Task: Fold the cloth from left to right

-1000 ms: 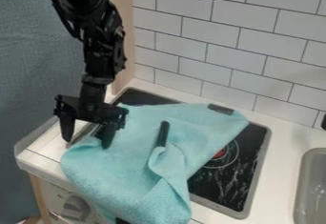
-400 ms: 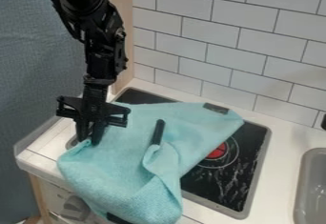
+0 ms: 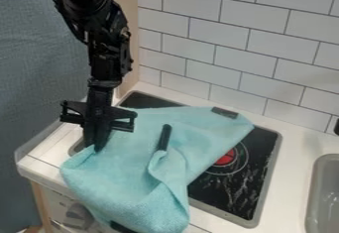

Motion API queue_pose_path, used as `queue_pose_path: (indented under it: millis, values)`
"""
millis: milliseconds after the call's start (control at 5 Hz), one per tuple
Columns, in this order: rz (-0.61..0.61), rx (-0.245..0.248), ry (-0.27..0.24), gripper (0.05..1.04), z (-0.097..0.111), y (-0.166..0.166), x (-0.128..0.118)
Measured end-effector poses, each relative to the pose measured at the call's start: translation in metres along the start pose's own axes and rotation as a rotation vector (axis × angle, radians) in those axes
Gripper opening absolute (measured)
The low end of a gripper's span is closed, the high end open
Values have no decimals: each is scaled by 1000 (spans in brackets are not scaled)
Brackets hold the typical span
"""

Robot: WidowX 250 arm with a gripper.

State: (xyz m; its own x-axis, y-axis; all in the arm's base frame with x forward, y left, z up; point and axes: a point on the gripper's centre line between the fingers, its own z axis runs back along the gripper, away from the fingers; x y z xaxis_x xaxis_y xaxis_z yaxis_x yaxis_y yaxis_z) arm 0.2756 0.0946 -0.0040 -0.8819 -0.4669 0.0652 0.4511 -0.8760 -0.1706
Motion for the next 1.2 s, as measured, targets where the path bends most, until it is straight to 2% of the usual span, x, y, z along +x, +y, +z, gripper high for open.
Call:
queue_pose_path:
  millis: [400,600,800,1200]
  values:
    - [-9,100,67,48,40,10,1]
    - [-11,155,84,48,59,17,7]
    - [-64,175,105,48,70,34,21]
    - [-285,188,112,48,74,101,63]
